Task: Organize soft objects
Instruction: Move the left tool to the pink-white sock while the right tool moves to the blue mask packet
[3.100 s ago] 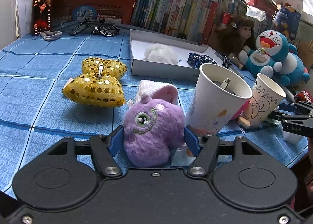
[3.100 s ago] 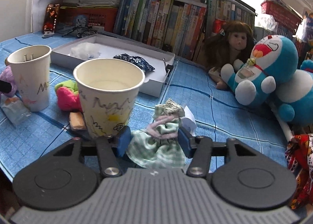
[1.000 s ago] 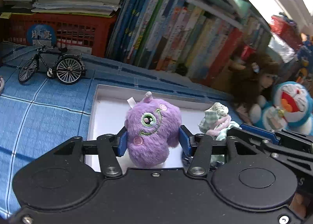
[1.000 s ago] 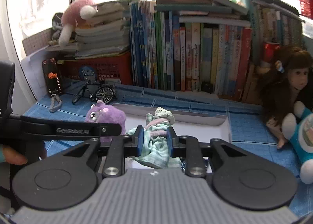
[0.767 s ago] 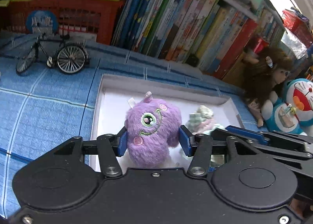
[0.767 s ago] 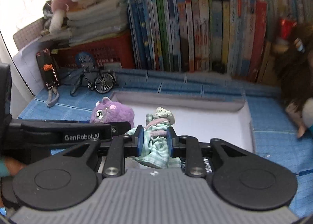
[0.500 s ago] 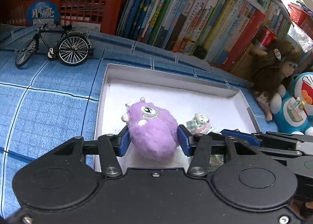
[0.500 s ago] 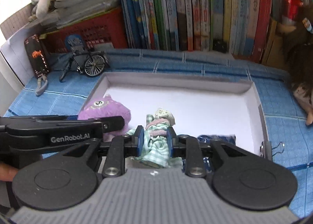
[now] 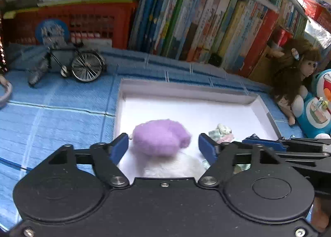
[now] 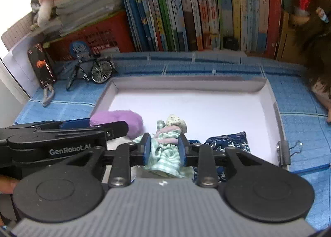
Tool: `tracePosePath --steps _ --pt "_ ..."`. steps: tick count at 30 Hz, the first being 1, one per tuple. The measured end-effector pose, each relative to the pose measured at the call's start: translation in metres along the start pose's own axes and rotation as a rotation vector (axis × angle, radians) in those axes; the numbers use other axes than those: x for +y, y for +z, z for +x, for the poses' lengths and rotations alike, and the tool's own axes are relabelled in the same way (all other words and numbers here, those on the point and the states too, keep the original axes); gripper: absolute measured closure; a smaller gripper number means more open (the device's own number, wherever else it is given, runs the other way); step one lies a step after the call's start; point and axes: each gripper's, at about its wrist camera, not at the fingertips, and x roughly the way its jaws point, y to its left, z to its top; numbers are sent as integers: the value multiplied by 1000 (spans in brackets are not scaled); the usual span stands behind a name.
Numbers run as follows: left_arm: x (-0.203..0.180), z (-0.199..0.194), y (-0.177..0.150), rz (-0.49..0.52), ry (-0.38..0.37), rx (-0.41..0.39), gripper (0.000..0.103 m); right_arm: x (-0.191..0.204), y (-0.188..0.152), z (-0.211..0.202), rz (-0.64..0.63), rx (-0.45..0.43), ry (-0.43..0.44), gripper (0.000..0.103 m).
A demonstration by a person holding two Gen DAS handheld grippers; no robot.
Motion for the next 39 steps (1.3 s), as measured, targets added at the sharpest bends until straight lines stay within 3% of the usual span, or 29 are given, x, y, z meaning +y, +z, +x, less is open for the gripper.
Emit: tracePosePath --steps 6,12,19,25,35,39 --pt "-1 -40 -4 15 -11 -63 17 9 -3 -37 -52 -70 37 43" --pt "-8 -82 -21 71 -27 -120 14 20 -20 -80 -140 -141 60 36" --pt "-6 -125 -55 127 -41 -185 12 31 -59 -136 -276 -256 66 26" --pt "9 -157 -82 111 -63 -232 10 37 -99 -170 -359 -324 77 19" --pt "31 -195 -137 106 -68 -264 8 49 -164 -192 -451 -338 98 15" --pt "37 -202 -161 93 -73 -222 8 46 -191 -190 -367 -324 166 14"
